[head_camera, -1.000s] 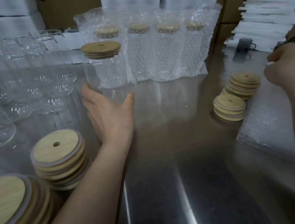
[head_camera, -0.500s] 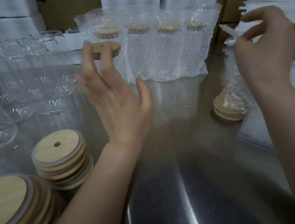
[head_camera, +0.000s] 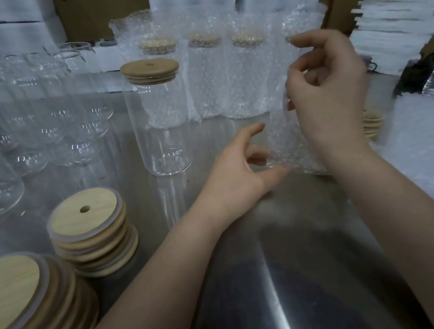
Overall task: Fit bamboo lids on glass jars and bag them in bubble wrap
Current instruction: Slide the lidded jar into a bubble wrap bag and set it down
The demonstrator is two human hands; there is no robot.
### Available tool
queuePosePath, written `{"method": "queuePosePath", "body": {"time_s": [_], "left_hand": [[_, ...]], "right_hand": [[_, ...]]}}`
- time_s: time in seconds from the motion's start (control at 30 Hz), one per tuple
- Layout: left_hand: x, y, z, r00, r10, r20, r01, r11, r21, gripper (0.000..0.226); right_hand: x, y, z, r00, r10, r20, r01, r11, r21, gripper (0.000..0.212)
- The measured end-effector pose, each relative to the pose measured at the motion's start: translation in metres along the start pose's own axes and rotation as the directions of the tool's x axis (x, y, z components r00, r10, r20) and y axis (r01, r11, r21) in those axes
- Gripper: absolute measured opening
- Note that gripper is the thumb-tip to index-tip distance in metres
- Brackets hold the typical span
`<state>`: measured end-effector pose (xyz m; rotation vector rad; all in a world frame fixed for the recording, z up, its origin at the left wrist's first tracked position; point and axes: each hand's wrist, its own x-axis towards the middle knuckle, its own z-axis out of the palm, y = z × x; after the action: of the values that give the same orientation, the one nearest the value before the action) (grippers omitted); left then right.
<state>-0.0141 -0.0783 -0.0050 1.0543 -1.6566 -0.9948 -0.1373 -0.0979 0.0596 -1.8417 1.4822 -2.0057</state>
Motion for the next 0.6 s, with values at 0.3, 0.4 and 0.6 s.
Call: {"method": "queuePosePath", "body": {"time_s": [0.3,0.4,0.6], "left_hand": [[0.005,0.002,-0.010,0.990,-0.108,-0.091,0.079,0.958,-0.277,0.024],[0.007,-0.001,-0.015,0.972,-0.171,-0.162,0.113,0.942,-0.316,0.013],[0.010,-0.004,-0.020,0.939,-0.219,-0.265,0.120,0.931,-0.345,0.013]], "right_hand": [[-0.006,0.005,0.005,0.992,0.121,0.031,-0.124,0.984,0.130,0.036],[-0.008,0.007,0.007,0.987,0.142,0.081,-0.150,0.984,0.098,0.037],[-0.011,0.012,0.010,0.936,0.109,0.335,-0.121,0.993,0.015,0.031]]}}
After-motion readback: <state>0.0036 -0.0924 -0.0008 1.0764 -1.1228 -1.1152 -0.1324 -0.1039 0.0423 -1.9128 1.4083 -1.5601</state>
